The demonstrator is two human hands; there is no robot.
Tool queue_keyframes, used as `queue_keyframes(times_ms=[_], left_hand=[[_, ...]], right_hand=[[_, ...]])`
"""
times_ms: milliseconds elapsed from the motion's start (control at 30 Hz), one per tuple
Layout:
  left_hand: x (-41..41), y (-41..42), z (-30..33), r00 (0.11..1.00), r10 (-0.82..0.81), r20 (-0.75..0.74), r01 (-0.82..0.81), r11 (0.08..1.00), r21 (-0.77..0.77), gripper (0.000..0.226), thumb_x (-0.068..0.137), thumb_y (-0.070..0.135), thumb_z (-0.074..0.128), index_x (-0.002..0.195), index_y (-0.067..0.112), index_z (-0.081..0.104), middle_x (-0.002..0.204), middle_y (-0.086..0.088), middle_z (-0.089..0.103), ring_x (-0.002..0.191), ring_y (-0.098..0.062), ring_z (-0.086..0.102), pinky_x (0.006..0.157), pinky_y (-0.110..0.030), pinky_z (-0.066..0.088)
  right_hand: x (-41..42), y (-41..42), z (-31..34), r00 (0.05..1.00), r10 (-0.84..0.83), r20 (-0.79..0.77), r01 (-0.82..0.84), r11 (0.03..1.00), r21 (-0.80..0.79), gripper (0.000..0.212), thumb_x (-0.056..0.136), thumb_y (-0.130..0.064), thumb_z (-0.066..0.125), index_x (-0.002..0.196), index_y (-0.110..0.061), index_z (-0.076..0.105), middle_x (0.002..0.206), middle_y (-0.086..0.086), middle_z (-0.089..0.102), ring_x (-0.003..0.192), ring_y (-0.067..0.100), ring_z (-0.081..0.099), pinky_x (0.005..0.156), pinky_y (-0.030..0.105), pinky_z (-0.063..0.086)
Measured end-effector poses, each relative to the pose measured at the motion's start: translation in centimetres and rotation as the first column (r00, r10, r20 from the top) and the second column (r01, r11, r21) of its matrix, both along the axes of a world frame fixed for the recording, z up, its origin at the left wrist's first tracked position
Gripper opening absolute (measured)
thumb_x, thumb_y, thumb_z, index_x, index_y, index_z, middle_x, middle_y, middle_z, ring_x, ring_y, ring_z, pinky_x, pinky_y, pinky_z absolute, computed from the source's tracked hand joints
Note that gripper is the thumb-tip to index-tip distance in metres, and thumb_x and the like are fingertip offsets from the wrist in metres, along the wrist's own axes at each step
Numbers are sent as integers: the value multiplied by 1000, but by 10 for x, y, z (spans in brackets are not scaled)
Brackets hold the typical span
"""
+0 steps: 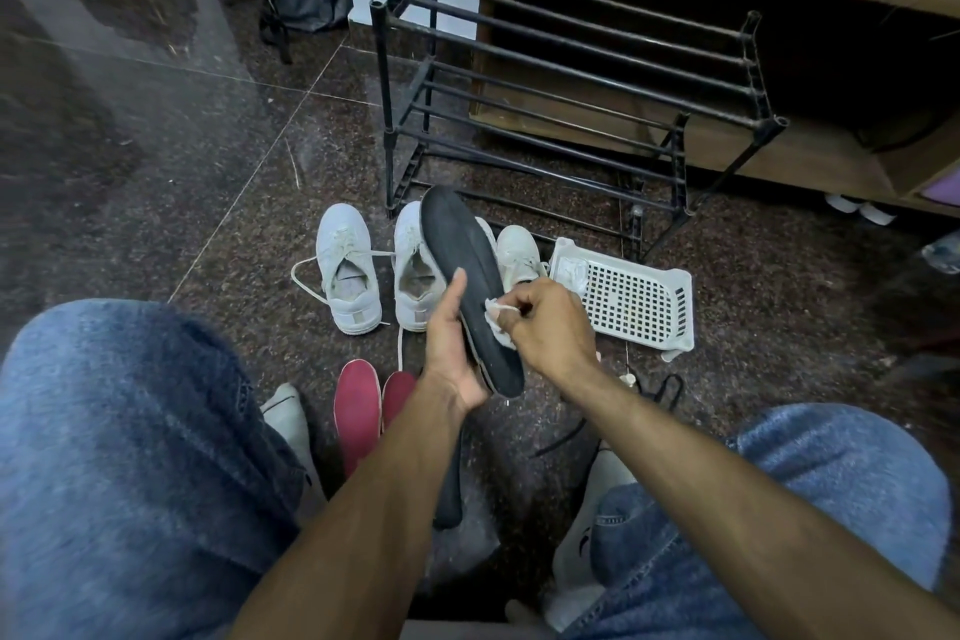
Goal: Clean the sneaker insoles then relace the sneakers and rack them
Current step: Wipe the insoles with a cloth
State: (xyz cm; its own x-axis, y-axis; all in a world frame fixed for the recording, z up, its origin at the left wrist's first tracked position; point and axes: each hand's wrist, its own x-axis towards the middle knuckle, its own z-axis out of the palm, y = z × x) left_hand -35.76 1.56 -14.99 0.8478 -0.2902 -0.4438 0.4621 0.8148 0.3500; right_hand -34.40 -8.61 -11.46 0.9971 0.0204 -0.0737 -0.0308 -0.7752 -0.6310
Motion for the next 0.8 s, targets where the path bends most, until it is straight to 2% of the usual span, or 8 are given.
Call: queue_keyframes(times_ms=[67,133,267,333,433,567,667,800], left_hand=[[2,1,1,1000,20,-11,-20,999,-34,64,92,57,44,98,1,74,103,-19,69,95,-30,67,94,-43,51],[8,4,0,998,43,-42,-45,998,-53,69,91,58,42,92,-3,73,95,-20,70,92,-32,68,99,-46,46],[13,7,-3,995,58,-75,-66,992,-107,67,89,58,47,100,-7,62,91,-23,70,114,-37,60,110,-51,35],[11,5,0,998,40,-54,-46,993,-112,66,91,56,45,99,-6,66,93,-25,70,119,-38,56,111,-51,34],[7,1,0,999,39,-31,-42,995,-86,63,90,53,47,121,0,61,117,-20,63,115,-33,56,112,-47,34],[5,9,1,992,114,-56,-118,991,-68,64,93,52,40,93,-4,72,89,-20,71,86,-32,70,85,-42,56],[8,14,-1,989,129,-77,-137,985,-107,66,90,55,43,100,-8,61,90,-24,70,112,-38,62,107,-50,40],[12,6,1,993,105,-54,-111,986,-125,65,90,53,44,83,-5,72,85,-19,69,123,-37,54,96,-51,45]], right_hand=[[-3,-4,6,991,135,-17,-136,985,-103,10,86,-30,70,93,-26,76,104,-10,69,97,15,63,82,34,52],[-8,-8,13,954,286,-94,-291,955,-53,11,86,-23,71,95,-23,77,106,-8,71,102,14,63,88,36,52],[-25,-12,19,858,488,-160,-500,865,-42,11,87,-16,70,95,-19,76,97,-11,69,91,11,64,85,37,53],[-21,-12,19,871,482,-90,-491,854,-175,14,88,-15,66,98,-19,74,100,-9,67,92,15,62,84,37,52],[-5,-7,16,926,377,6,-357,882,-307,17,90,-20,60,103,-18,72,107,-4,65,96,23,61,85,38,50],[-12,-2,9,927,364,-91,-375,914,-154,13,87,-16,64,95,-20,74,100,-3,72,96,18,65,87,36,52],[-27,-4,5,919,376,-118,-381,924,-27,11,83,-13,66,82,-21,74,88,-6,73,82,14,66,79,35,54],[-16,-10,-3,956,292,-9,-290,944,-160,14,85,-15,64,94,-17,74,103,-3,70,91,22,64,79,33,51]])
